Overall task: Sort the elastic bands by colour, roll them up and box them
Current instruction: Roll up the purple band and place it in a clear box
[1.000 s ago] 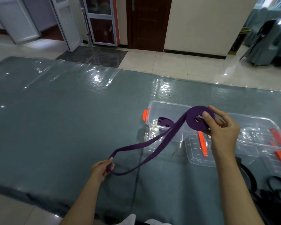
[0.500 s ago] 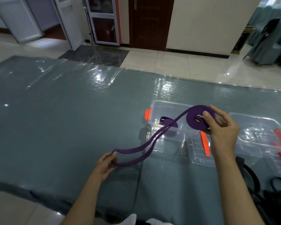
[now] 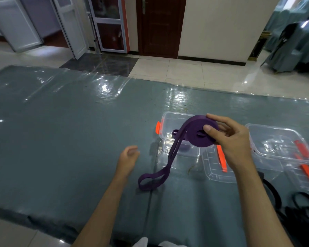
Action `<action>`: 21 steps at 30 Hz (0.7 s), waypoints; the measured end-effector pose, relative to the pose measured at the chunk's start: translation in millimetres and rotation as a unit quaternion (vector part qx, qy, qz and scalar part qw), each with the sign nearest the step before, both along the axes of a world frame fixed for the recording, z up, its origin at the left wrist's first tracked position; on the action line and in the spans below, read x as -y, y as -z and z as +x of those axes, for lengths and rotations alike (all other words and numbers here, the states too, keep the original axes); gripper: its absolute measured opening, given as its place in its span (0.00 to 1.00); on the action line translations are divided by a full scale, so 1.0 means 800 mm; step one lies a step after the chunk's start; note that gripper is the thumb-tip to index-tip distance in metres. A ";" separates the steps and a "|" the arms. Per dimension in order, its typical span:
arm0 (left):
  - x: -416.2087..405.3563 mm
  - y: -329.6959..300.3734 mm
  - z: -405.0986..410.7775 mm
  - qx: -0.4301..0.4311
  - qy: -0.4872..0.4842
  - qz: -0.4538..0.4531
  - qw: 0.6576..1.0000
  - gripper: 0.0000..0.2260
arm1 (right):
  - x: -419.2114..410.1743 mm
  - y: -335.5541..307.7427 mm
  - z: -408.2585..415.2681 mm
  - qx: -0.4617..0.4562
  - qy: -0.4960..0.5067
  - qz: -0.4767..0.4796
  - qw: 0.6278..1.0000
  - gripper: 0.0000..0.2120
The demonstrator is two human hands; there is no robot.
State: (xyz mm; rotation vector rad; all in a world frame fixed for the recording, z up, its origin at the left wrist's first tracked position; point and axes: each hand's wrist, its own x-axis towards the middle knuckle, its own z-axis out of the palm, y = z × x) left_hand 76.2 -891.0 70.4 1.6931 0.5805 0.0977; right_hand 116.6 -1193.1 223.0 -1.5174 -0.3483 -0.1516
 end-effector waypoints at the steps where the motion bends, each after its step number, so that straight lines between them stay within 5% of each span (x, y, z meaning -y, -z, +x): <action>1: 0.015 -0.038 0.008 0.073 0.057 0.006 0.996 0.12 | -0.002 -0.002 -0.001 0.000 -0.012 -0.006 1.000 0.18; 4: 0.061 -0.138 0.022 0.231 0.229 0.010 0.946 0.14 | -0.009 -0.004 -0.001 -0.003 -0.046 -0.016 0.999 0.18; 7: 0.092 -0.177 0.025 0.295 0.296 0.019 0.908 0.16 | -0.013 -0.003 -0.004 -0.013 -0.066 -0.020 0.998 0.19; 13: 0.110 -0.163 0.019 0.269 0.246 -0.115 0.924 0.19 | -0.008 -0.003 -0.013 -0.045 -0.083 -0.023 0.995 0.24; 21: 0.110 -0.148 0.001 0.242 0.256 -0.124 0.928 0.20 | -0.006 0.006 -0.020 -0.102 -0.076 -0.001 0.992 0.23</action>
